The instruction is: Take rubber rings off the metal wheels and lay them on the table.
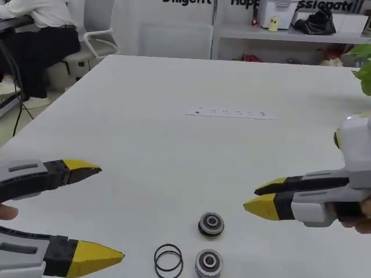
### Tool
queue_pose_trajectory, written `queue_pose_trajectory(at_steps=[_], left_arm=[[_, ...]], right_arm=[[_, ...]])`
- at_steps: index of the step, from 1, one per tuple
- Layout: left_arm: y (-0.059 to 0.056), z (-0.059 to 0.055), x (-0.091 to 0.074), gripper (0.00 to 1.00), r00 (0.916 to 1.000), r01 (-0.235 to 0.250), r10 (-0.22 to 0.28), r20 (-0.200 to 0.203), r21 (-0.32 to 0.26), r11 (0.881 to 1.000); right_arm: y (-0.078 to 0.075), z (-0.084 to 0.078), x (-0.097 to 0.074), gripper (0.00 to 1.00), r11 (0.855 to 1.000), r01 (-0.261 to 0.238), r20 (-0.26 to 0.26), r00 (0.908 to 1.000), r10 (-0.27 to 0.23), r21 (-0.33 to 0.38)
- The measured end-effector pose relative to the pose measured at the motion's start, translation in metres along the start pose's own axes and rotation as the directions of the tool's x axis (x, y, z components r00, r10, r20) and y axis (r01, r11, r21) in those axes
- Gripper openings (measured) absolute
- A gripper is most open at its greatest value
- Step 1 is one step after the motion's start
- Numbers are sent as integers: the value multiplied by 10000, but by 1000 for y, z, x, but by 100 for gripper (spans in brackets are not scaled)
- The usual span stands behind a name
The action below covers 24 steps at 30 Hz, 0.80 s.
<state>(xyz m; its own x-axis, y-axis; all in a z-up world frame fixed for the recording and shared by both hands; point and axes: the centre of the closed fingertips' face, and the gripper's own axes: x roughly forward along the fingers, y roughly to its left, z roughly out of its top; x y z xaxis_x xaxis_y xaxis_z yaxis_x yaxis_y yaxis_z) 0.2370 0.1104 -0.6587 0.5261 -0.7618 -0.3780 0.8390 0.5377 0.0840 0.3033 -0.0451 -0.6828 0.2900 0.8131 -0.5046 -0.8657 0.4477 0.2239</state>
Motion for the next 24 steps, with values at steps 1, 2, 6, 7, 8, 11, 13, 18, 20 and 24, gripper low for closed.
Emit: queue_pose_trajectory(at_steps=[1,2,6,7,8,11,13,18,20,24], left_arm=[[1,1,1,79,10000,8,-7,-54,53,10000],[2,3,3,78,9999,-20,22,-139,146,9999],[3,16,8,79,9999,25,-21,-105,362,9993],[3,22,11,78,10000,64,-63,-22,388,9992],[4,25,12,78,10000,92,-93,33,418,9991],[5,37,21,78,9998,161,-169,136,563,9983],[5,44,28,77,9994,250,-265,222,659,9975],[9,57,47,73,9979,395,-432,473,766,9963],[13,61,55,72,9975,396,-444,550,844,9956],[20,67,68,70,9952,526,-587,788,768,9957]], right_arm=[[0,3,-3,24,10000,7,91,10000,-7,-21],[-1,8,-7,24,10000,11,172,9999,-10,-67],[-8,19,-16,24,9993,162,265,9995,-153,-341],[-10,22,-18,24,9991,138,270,9996,-127,-402],[-10,24,-19,23,9989,104,297,9995,-90,-456],[-14,27,-21,23,9981,52,310,9995,-33,-612],[-15,23,-18,24,9968,-184,199,9996,200,-775],[-16,8,-4,25,9924,-631,-100,9980,624,-1061],[-17,6,0,26,9917,-761,-41,9971,761,-1036],[-23,3,13,33,9866,-903,223,9953,942,-1362]])
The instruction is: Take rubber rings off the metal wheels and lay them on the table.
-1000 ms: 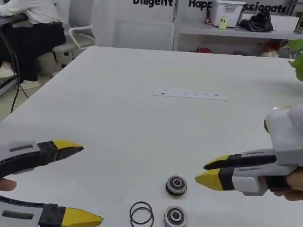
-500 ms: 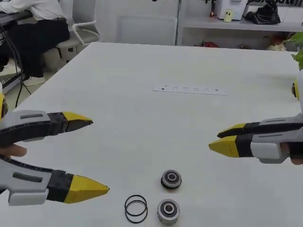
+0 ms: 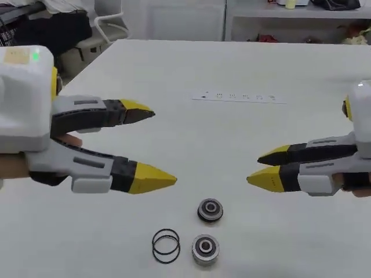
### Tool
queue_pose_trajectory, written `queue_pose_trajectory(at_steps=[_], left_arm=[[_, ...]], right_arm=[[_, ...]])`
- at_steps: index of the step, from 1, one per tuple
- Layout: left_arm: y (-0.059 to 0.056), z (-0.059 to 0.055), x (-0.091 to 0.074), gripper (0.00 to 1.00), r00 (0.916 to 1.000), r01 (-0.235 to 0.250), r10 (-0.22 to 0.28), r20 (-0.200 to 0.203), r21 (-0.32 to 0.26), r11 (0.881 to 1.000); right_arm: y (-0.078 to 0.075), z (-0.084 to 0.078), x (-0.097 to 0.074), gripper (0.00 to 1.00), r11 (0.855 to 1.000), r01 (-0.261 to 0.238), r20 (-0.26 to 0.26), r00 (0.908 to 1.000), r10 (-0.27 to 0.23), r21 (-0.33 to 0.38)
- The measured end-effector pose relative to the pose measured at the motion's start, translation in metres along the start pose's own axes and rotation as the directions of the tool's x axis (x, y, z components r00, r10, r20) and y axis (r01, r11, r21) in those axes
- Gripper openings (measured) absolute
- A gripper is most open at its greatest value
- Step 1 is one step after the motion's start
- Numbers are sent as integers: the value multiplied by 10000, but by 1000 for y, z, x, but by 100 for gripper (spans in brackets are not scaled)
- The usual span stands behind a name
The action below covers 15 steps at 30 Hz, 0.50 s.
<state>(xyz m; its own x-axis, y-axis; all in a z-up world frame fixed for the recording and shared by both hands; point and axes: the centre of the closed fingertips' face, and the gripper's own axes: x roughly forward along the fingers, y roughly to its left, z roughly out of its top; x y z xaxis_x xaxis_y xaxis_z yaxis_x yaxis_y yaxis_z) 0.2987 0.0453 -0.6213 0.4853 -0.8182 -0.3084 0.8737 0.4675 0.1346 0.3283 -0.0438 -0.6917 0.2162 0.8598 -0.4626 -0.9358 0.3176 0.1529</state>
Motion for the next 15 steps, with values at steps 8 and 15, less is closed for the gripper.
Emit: queue_pose_trajectory(at_steps=[8,15], left_arm=[[15,-5,32,67,9972,648,-635,395,-325,9974],[18,-32,59,60,9945,1038,-1034,143,-338,9940]], right_arm=[[-15,1,20,34,9997,-105,591,9982,118,-213],[-12,-27,44,34,9970,-564,24,9984,566,-539]])
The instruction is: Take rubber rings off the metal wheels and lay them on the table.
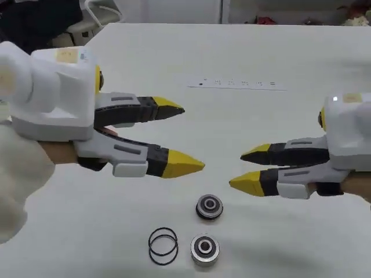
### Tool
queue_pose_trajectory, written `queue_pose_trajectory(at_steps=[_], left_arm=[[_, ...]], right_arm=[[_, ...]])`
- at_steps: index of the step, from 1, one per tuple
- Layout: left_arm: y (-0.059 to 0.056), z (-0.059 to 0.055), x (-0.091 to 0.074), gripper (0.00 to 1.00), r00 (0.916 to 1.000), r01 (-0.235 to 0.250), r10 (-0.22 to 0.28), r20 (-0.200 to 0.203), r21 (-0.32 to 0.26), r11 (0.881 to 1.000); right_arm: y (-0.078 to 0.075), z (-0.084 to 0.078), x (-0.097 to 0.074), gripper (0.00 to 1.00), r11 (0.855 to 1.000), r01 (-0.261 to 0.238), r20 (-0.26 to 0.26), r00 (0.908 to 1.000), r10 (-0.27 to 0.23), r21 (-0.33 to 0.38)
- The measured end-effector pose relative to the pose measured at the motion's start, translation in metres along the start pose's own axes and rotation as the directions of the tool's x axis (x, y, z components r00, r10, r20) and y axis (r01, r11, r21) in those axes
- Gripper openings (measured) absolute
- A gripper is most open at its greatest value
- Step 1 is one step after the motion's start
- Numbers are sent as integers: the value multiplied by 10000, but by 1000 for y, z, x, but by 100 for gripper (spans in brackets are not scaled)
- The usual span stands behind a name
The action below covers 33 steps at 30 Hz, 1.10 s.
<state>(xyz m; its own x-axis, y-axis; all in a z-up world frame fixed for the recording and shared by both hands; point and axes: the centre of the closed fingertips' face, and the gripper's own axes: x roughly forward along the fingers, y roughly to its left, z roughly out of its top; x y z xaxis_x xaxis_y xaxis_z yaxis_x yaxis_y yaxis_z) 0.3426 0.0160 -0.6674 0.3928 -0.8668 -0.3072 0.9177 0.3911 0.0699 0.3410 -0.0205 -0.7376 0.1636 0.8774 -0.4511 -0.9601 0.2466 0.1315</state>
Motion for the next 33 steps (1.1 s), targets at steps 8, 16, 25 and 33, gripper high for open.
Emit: queue_pose_trajectory(at_steps=[8,16,25,33], left_arm=[[-10,-35,24,52,9970,519,-515,-576,50,9986],[-15,-62,38,45,9932,541,-539,-1031,-6,9985],[-24,-86,47,32,9877,588,-615,-1435,-231,9980],[-26,-99,52,28,9806,572,-579,-1875,-91,9983]], right_arm=[[1,-32,15,35,9999,-121,-440,9990,125,112],[3,-41,22,34,9998,-141,-393,9991,147,170],[3,-51,30,30,10000,-34,-509,9987,38,77],[6,-52,34,28,10000,-85,-478,9988,84,-17]])
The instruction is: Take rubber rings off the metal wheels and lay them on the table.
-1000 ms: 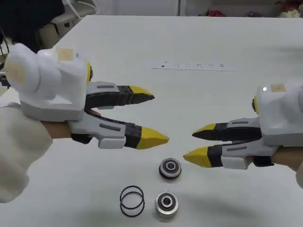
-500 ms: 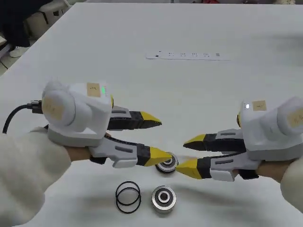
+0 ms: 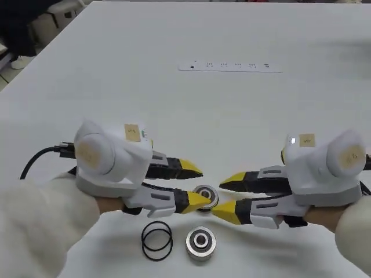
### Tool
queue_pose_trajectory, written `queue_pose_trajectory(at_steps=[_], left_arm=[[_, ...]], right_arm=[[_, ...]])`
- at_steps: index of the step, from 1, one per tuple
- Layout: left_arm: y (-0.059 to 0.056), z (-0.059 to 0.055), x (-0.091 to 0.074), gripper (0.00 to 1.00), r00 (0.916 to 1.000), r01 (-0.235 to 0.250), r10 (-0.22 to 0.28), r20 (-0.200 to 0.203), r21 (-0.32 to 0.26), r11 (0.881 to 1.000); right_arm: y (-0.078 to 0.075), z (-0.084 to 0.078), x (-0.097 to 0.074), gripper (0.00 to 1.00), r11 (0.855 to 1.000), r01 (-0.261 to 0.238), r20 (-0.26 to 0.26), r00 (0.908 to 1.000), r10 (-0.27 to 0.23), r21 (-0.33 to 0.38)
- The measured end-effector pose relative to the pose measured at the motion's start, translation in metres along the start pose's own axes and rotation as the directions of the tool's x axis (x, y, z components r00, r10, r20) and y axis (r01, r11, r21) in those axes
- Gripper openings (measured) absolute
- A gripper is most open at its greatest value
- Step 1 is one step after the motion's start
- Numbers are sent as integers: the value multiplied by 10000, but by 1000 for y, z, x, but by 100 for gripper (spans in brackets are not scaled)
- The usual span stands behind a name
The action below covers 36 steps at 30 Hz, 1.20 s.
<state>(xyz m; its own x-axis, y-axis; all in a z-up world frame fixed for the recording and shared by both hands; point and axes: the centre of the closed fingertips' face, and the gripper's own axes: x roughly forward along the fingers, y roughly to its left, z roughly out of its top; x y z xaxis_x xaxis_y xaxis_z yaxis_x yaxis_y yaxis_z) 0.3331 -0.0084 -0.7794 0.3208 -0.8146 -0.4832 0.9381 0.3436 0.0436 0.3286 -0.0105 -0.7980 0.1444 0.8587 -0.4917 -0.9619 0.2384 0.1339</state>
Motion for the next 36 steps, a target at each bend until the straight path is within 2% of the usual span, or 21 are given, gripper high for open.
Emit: queue_pose_trajectory(at_steps=[2,8,17,36], left_arm=[[2,-4,2,27,9997,-179,180,-164,45,9998],[-3,-8,4,22,9996,-22,22,-288,6,10000],[-5,-10,5,15,9997,66,-76,-219,-437,9990],[-5,-10,4,14,9999,-45,33,-157,-745,9972]], right_arm=[[-1,-1,2,28,10000,72,37,10000,-72,12],[-2,-2,4,27,9998,197,83,9998,-198,106],[1,-3,5,24,9999,120,47,9999,-120,-29],[3,-8,1,11,9998,-13,-230,9997,9,-177]])
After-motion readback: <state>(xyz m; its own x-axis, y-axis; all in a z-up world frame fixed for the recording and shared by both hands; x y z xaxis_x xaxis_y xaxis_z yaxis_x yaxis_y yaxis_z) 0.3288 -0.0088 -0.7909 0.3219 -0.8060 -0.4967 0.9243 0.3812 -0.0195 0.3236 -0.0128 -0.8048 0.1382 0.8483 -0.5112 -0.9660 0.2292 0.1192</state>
